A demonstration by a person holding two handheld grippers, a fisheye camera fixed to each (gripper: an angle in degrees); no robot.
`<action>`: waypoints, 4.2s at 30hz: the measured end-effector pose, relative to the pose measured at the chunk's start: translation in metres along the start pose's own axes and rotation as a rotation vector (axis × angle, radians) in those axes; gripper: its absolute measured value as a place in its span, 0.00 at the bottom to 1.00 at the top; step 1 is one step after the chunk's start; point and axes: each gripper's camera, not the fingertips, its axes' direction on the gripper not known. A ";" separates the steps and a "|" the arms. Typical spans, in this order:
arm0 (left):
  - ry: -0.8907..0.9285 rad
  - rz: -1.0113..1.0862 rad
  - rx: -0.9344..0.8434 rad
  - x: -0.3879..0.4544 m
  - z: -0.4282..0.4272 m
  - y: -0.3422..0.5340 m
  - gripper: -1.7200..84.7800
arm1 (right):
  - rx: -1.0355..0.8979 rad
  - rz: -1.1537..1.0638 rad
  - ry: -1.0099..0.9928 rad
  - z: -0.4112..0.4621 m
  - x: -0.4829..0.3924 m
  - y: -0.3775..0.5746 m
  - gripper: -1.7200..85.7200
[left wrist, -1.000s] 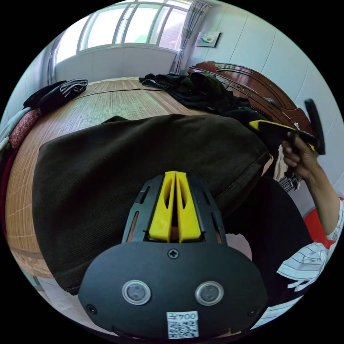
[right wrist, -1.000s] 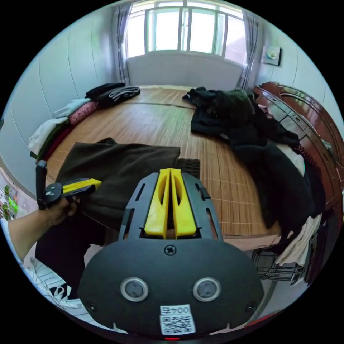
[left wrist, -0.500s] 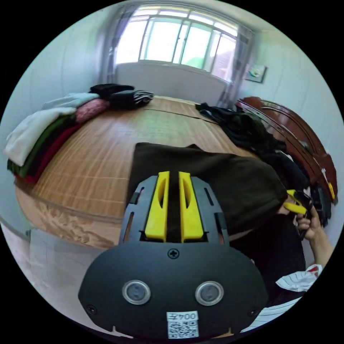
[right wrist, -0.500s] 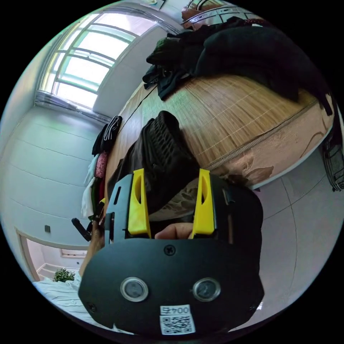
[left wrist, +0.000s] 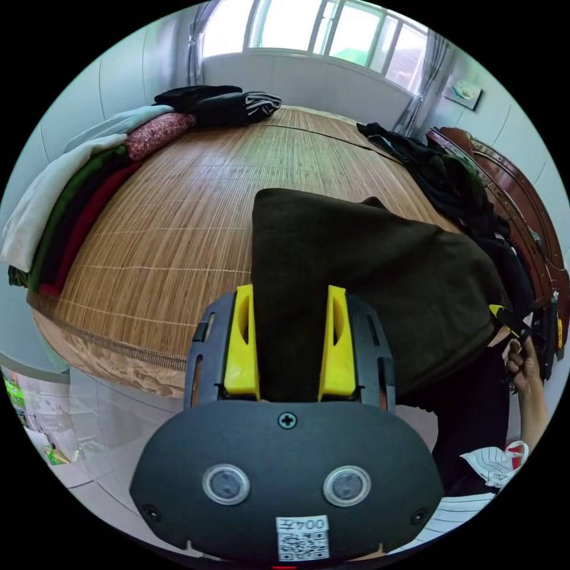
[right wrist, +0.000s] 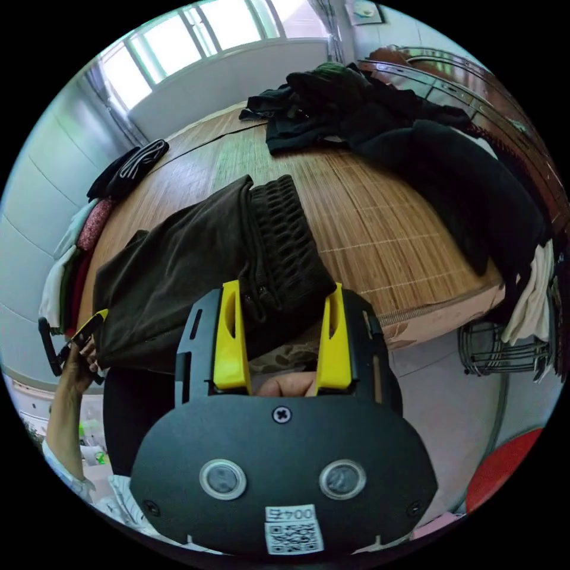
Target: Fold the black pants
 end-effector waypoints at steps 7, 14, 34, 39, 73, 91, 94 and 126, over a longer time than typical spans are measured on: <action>0.116 -0.184 -0.003 -0.010 -0.003 -0.012 0.21 | 0.057 -0.182 0.062 0.020 -0.039 -0.047 0.23; 0.179 -0.333 0.100 0.069 0.000 0.015 0.23 | -0.022 -0.345 0.169 0.058 -0.058 -0.179 0.23; 0.067 0.339 0.101 0.165 -0.046 0.029 0.03 | 0.002 -0.745 0.121 0.032 -0.266 0.044 0.01; 0.144 0.302 -0.021 0.164 -0.014 0.034 0.02 | -0.065 -0.711 0.134 0.074 -0.263 0.049 0.01; 0.340 -0.130 -0.037 0.016 -0.112 0.041 0.02 | -0.357 0.299 -1.131 0.174 -0.054 0.114 0.15; 0.378 -0.205 -0.062 0.009 -0.140 0.032 0.02 | -0.164 0.021 -0.801 0.129 -0.131 0.135 0.07; 0.373 -0.206 -0.053 0.012 -0.147 0.032 0.02 | -0.122 -0.110 -0.741 0.112 -0.154 0.137 0.07; 0.520 0.858 -0.323 0.098 -0.162 -0.164 0.12 | -0.391 0.020 -0.898 0.201 -0.129 0.163 0.09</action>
